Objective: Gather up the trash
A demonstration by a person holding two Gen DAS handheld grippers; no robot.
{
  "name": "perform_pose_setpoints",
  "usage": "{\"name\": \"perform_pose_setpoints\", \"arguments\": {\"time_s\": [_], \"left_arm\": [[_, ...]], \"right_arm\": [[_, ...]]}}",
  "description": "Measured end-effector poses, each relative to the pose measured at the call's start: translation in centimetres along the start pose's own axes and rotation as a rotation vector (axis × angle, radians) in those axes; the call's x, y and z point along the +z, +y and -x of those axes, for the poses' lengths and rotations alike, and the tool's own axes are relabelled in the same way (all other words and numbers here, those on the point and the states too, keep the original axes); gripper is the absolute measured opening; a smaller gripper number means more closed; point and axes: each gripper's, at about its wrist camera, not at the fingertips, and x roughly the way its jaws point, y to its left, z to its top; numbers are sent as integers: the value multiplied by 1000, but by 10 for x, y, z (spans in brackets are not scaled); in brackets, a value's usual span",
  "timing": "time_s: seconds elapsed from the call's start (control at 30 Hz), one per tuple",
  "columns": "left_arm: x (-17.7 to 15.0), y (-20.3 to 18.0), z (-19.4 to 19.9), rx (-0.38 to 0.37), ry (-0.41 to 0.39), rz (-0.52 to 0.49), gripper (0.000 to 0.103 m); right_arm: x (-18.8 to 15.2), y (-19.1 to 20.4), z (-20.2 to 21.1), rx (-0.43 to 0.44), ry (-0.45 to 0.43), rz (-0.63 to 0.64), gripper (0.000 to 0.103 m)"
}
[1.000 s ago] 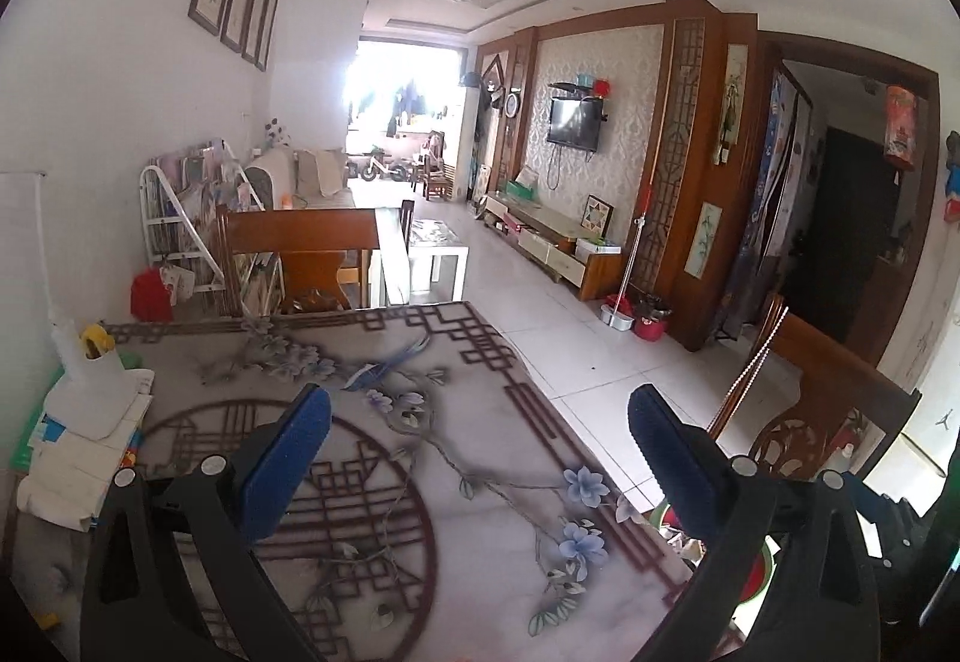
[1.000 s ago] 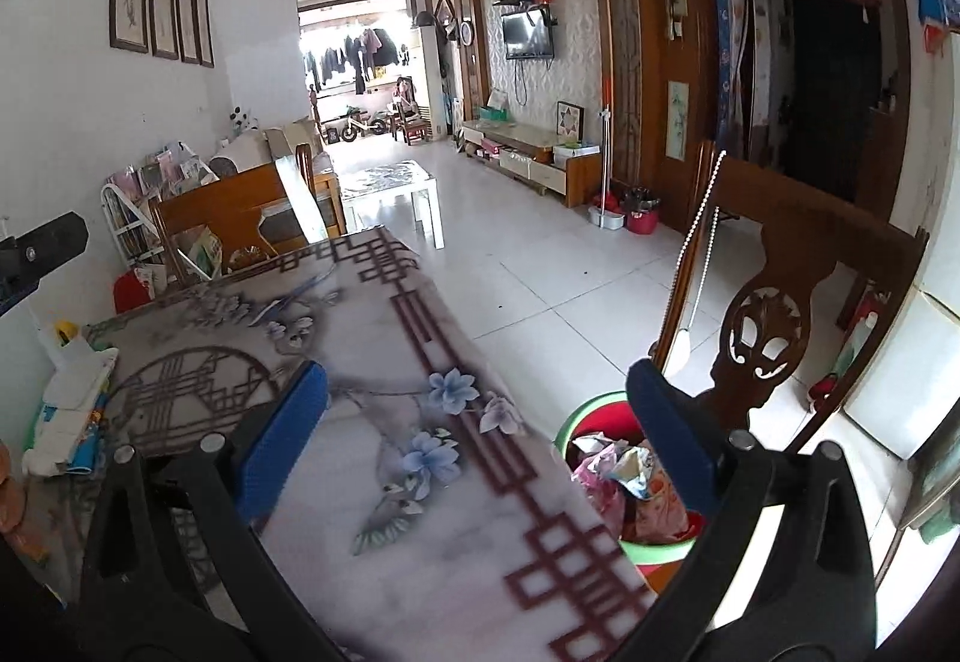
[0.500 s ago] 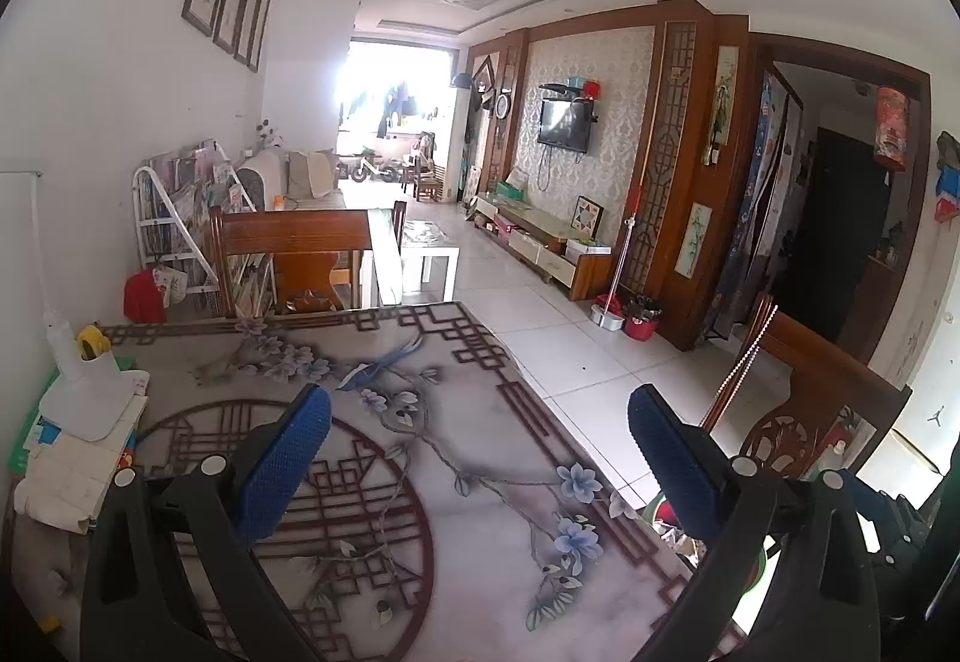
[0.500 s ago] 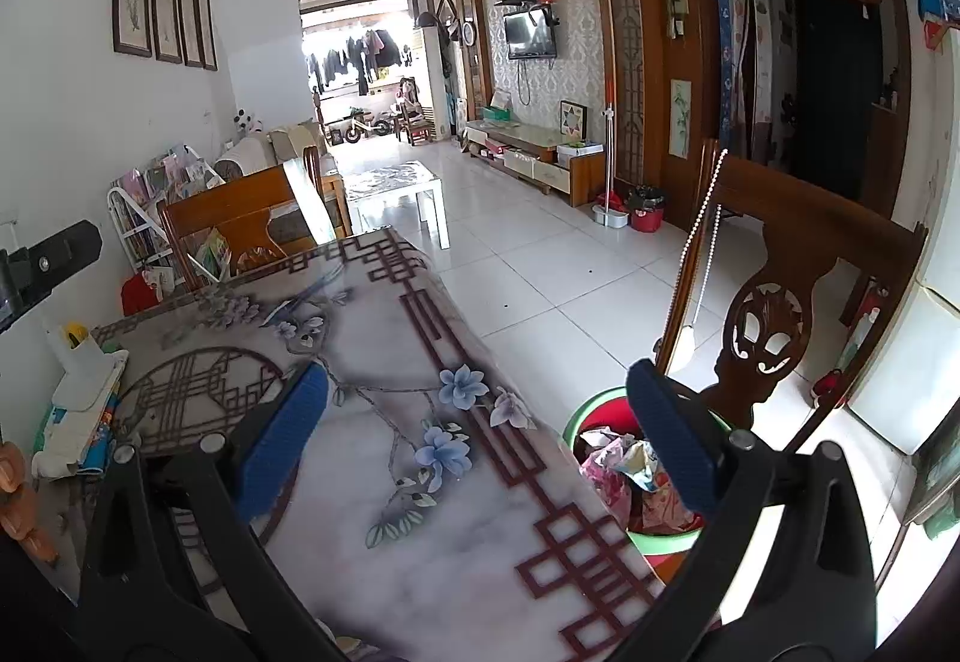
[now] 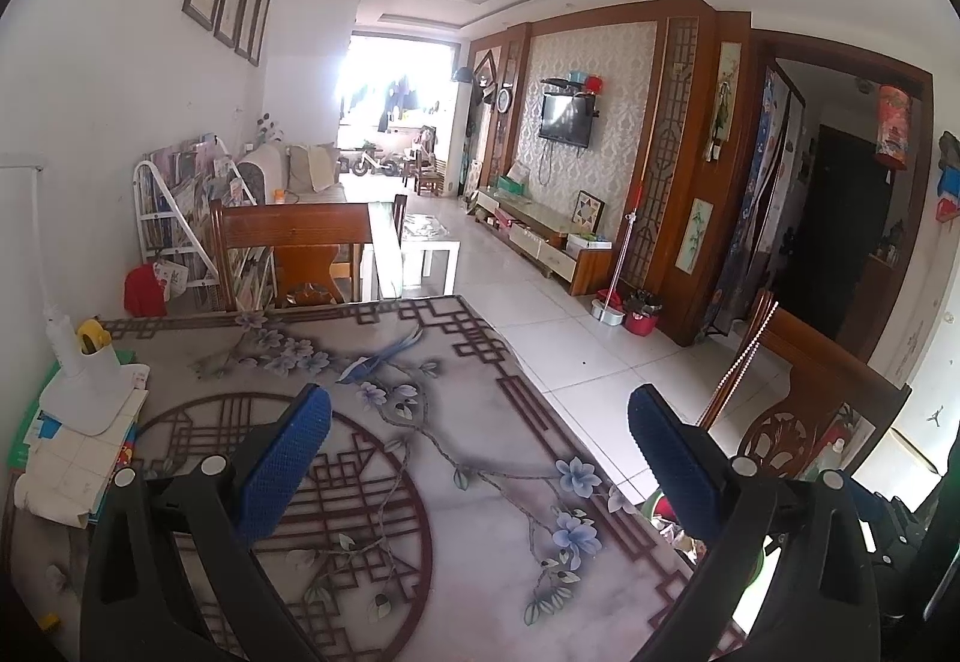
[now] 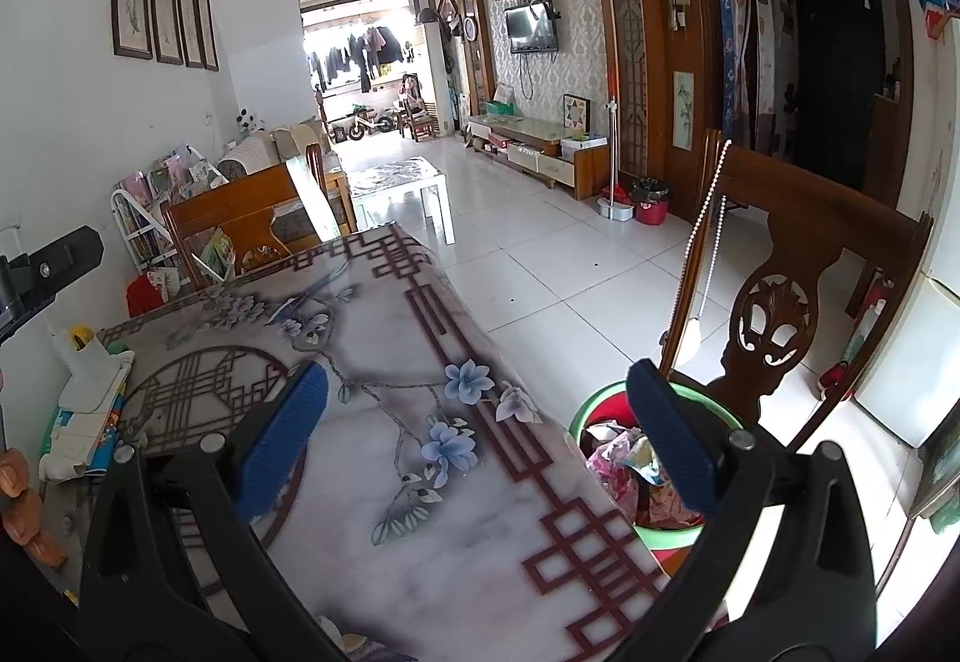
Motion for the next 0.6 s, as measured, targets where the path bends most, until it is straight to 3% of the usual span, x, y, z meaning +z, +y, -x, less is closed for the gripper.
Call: {"name": "perform_pose_setpoints", "arguments": {"time_s": [0.6], "left_arm": [[-7, 2, -4, 1, 21, -1, 95]], "right_arm": [[-7, 4, -5, 0, 22, -6, 98]]}}
